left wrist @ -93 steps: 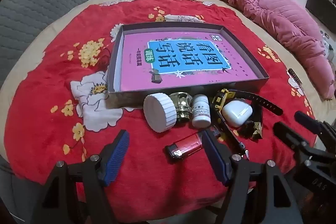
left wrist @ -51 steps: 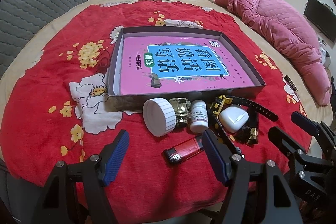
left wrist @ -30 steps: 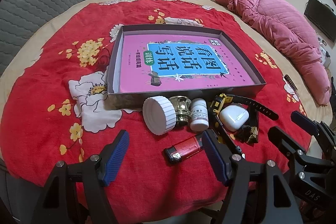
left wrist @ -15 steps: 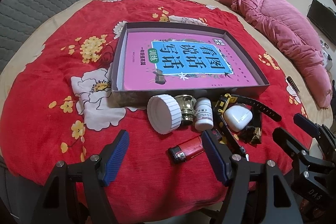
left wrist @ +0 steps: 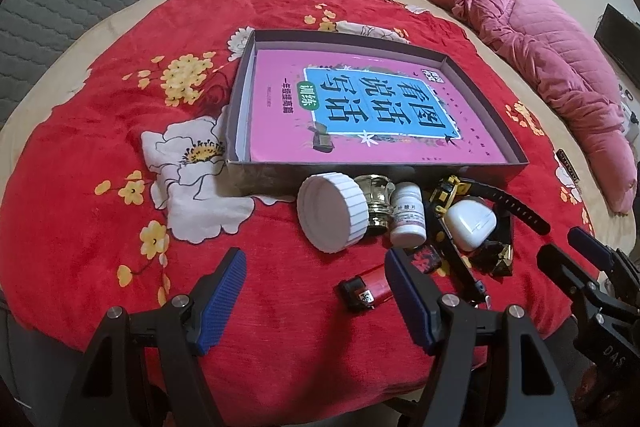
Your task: Organize rigid objects
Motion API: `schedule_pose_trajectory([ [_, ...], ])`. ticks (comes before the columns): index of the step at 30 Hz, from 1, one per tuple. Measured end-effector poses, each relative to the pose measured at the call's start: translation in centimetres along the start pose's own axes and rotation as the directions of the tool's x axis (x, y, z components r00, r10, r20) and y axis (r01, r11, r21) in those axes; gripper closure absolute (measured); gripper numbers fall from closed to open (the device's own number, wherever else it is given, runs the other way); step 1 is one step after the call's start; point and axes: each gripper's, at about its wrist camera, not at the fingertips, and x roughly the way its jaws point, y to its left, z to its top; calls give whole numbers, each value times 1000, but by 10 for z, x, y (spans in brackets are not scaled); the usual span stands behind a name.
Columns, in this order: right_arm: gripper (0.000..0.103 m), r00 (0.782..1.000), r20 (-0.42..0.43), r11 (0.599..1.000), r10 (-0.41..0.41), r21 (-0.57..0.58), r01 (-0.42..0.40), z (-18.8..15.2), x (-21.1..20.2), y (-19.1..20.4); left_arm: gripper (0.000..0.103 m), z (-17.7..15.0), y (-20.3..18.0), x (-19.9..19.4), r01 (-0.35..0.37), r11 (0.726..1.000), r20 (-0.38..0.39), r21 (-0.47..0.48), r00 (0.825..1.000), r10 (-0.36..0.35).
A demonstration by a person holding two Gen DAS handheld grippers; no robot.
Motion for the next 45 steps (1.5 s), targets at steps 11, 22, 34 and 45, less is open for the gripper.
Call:
schedule_pose_trajectory([
  [11, 23, 997, -70, 999, -16, 40, 18, -5, 16, -10, 32, 1, -2, 8, 5, 1000, -7, 13, 1000, -5],
  [22, 23, 989, -149, 988, -6, 151, 29, -7, 39, -29, 32, 5, 2, 17, 3, 1000, -4, 1, 1000, -3],
  [34, 28, 983, -181, 980, -9, 195, 45, -4, 66, -29, 32, 16, -5, 26, -8, 1000, 34, 13, 999, 8],
  [45, 52, 983, -180, 985, -35, 160, 64, -1, 72, -30, 32, 17, 4, 32, -15, 1000, 29, -24, 999, 16],
])
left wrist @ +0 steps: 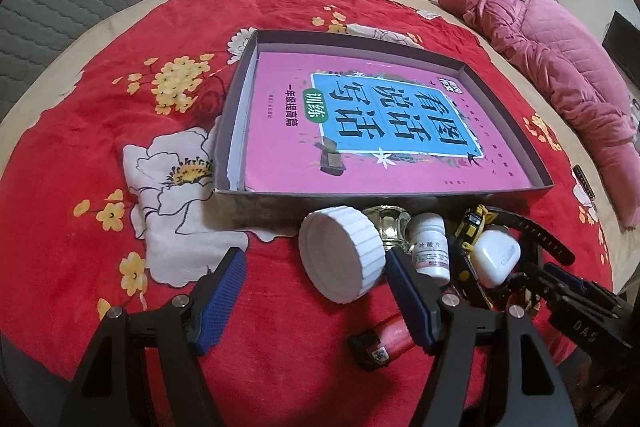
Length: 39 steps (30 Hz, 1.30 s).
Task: Organize rigid objects
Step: 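Grasp the black tube with the right tool while the left tool grasps the white ribbed cap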
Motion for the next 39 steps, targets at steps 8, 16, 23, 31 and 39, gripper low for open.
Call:
schedule_pose_trajectory([
  [8, 53, 1000, -18, 1000, -12, -21, 11, 1, 11, 4, 32, 1, 4, 2, 0, 1000, -7, -21, 1000, -1],
  [16, 64, 1000, -11, 1000, 16, 17, -16, 1, 7, -6, 32, -2, 24, 6, 10, 995, -60, -101, 998, -16],
  [23, 71, 999, -15, 998, 51, 37, -51, 2, 12, -11, 38, -1, 35, 13, 43, 986, -64, -162, 997, -53],
  [31, 76, 994, 1, 990, 114, 83, -113, 4, 13, -21, 59, 5, 44, 16, 70, 979, -39, -194, 996, -79],
  [39, 80, 990, 6, 984, 142, 110, -142, 2, 8, -27, 73, 10, 58, 21, 169, 950, -13, -261, 984, -179],
])
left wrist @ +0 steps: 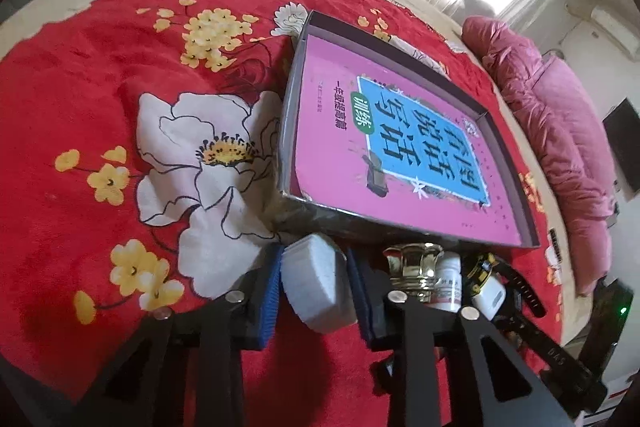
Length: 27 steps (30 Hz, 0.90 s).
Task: Organize rigid objects
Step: 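Grasp the black tube with the right tool while the left tool grasps the white ribbed cap, then lift and carry the black tube and white cap over the grey box with both tools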
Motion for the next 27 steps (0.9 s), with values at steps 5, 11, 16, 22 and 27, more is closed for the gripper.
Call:
schedule_pose_trajectory([
  [5, 80, 1000, -2, 1000, 19, 15, -19, -2, -5, -3, 80, 2, -1, -2, 49, 999, 5, 4, 999, -49],
  [11, 80, 999, -6, 998, 45, 40, -45, -6, -12, -8, 86, 0, -14, -6, 93, 994, -5, 56, 996, -92],
  [16, 80, 997, -9, 994, 71, 83, -70, -9, -19, -16, 87, -7, -23, -7, 94, 989, -38, 116, 995, -90],
  [22, 80, 998, 0, 989, 70, 127, -70, -11, -27, -25, 88, -17, -29, -3, 112, 983, -83, 145, 992, -100],
  [27, 80, 998, 20, 989, 56, 134, -58, -10, -33, -28, 88, -20, -31, -6, 113, 980, -82, 164, 992, -101],
])
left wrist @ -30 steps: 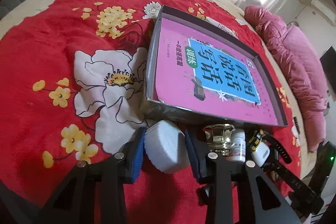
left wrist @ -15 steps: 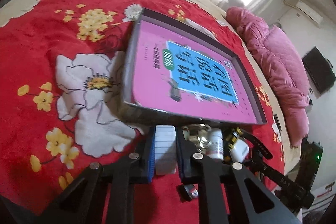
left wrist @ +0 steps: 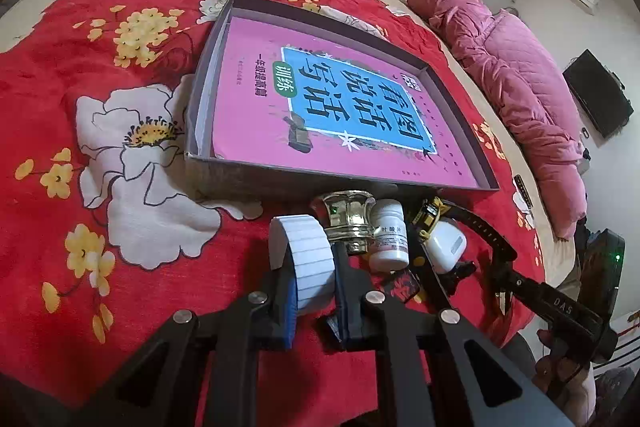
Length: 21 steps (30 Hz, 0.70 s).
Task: Organize rigid objects
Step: 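Lift and carry the black tube and white cap over the grey box with both tools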
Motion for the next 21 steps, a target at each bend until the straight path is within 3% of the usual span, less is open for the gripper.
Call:
schedule_pose_trajectory([
  [21, 80, 988, 151, 997, -33, -69, 44, 8, -29, 10, 88, 4, 0, -32, 22, 1000, 106, 9, 994, -23],
])
